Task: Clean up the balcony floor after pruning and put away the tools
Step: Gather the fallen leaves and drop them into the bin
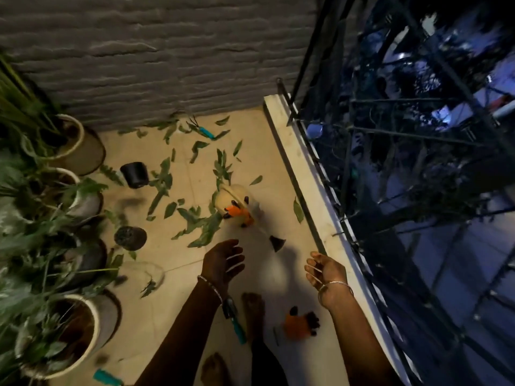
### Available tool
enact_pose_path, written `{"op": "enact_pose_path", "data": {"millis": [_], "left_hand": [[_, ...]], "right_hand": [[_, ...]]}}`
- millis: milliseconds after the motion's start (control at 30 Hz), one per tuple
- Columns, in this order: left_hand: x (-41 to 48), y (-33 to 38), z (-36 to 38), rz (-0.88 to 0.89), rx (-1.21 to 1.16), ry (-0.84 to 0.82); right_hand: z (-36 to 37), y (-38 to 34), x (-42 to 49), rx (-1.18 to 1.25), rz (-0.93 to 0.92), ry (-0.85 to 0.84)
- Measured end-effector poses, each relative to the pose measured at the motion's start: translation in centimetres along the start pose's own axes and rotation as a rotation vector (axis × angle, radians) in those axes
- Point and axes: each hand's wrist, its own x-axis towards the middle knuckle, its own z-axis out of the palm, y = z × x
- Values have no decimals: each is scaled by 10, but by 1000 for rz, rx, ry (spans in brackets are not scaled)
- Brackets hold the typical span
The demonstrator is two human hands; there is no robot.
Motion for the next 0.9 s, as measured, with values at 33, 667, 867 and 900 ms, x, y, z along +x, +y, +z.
{"op": "enact_pose_path", "data": {"millis": [33,667,867,900], "left_hand": [[20,0,6,4,2,2],[428,-129,0,77,-23,-131],[496,-183,-3,60,81,-314],[503,-189,-6,61,116,-350]], "right_hand": [[6,-2,24,-30,5,2],[104,83,520,-589,-275,35],[110,93,624,-1057,-536,19],[109,95,635,-1119,-571,21]]}}
